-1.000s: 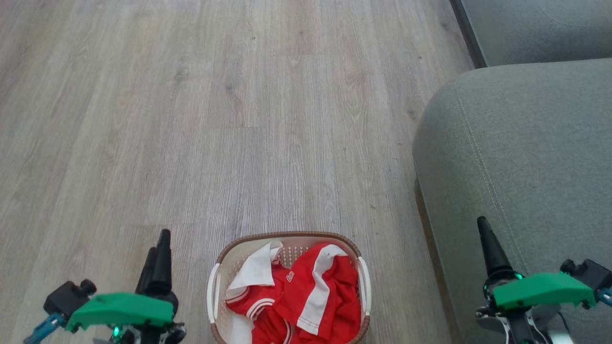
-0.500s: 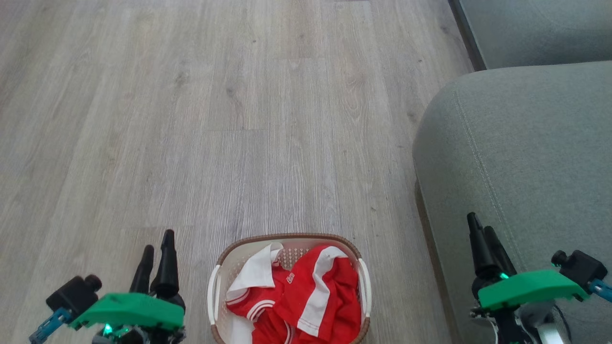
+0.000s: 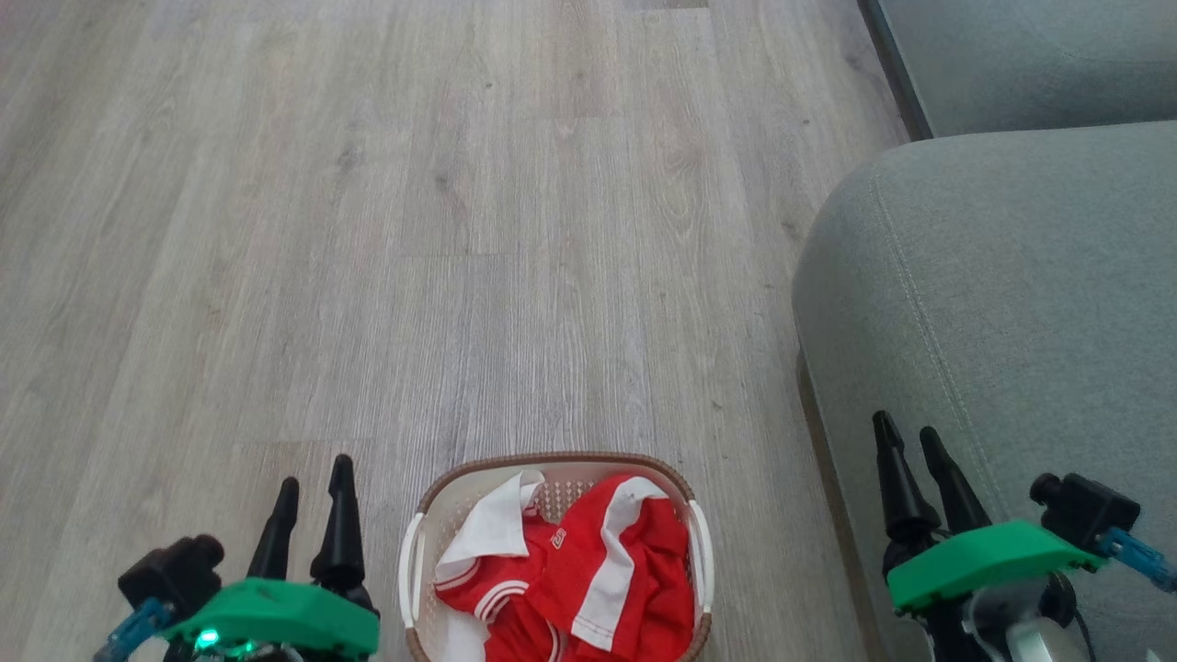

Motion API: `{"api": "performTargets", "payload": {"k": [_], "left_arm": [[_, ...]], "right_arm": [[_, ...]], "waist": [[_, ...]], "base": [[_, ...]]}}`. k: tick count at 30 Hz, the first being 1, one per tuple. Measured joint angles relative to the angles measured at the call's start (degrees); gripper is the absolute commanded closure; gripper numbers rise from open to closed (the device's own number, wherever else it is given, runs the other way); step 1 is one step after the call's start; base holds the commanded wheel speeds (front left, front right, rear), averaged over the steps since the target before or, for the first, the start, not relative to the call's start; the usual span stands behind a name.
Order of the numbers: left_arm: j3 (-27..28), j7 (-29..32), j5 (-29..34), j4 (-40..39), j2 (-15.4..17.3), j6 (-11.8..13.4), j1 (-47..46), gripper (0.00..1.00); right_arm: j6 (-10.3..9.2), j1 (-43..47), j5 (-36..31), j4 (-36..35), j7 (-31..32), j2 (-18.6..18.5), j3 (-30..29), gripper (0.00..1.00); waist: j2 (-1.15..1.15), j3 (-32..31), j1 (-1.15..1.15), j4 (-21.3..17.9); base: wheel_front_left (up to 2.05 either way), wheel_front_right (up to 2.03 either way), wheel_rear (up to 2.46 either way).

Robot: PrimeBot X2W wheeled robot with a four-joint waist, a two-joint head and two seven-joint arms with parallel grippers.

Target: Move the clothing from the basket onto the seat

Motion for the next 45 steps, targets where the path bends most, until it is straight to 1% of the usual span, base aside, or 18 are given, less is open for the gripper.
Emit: {"api": "performTargets", "payload": {"k": [17, 26, 38, 45], "left_arm": [[-1.30, -2.78, 10.27, 0.60, 0.18, 1.29, 0.75, 0.00], [-1.46, -4.02, 15.86, 1.64, 0.27, 1.29, 1.81, 0.00], [-1.52, -6.16, 23.27, 1.37, 0.37, 1.93, 1.81, 0.00], [-1.59, -7.25, 26.29, 0.98, 0.44, 2.03, 1.86, 0.00]], "right_arm": [[0.00, 0.00, -11.12, -0.01, -2.52, -0.03, 1.82, 0.00], [0.00, 0.00, -16.95, -0.16, -4.16, -0.03, 2.50, 0.00], [0.00, -0.01, -24.91, -1.08, -6.00, -0.05, 3.55, 0.00], [0.00, -0.01, -29.49, -1.41, -7.28, -0.07, 3.97, 0.00]], "waist": [[0.00, -0.16, 0.00, 0.00], [0.00, -0.12, 0.00, -0.06], [0.00, -0.06, 0.00, 0.02], [0.00, -0.08, 0.00, 0.03]], "base": [[0.00, 0.00, 0.00], [0.00, 0.00, 0.00], [0.00, 0.00, 0.00], [0.00, 0.00, 0.00]]}}
